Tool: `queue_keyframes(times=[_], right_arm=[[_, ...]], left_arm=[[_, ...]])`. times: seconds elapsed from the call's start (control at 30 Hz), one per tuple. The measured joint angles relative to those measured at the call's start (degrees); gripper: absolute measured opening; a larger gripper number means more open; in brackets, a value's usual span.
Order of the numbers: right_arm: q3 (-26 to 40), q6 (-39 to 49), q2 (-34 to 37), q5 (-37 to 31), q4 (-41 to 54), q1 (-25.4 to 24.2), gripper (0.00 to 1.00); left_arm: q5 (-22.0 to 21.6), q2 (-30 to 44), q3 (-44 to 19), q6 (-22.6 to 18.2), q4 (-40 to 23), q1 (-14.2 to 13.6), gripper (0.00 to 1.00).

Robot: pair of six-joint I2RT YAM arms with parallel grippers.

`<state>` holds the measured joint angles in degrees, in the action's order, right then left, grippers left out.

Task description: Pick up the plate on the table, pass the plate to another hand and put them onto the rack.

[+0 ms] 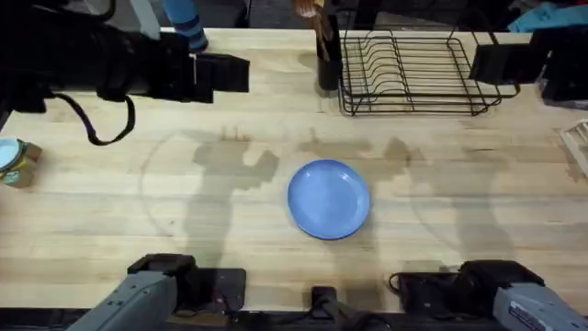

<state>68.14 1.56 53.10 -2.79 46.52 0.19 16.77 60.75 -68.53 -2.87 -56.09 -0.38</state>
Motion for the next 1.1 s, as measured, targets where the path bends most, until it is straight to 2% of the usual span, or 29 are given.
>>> queue_keyframes(times=[0.3, 0.63, 0.9, 1.1], right_arm=[[0.0, 0.0, 0.0, 0.0, 0.0, 0.0, 0.998], [0.0, 0.0, 0.0, 0.0, 0.0, 0.0, 0.998], [0.0, 0.0, 0.0, 0.0, 0.0, 0.0, 0.998], [0.0, 0.0, 0.9, 0.0, 0.0, 0.0, 0.997]], left_arm=[[2.9, 0.0, 0.0, 0.0, -1.9, 0.0, 0.993], [2.5, 0.8, 0.0, 0.0, -7.9, -0.7, 0.995], [-1.4, 3.7, 0.1, -0.1, -7.9, -8.3, 0.996], [-2.1, 6.9, 1.4, 0.1, -5.1, -14.4, 0.995]])
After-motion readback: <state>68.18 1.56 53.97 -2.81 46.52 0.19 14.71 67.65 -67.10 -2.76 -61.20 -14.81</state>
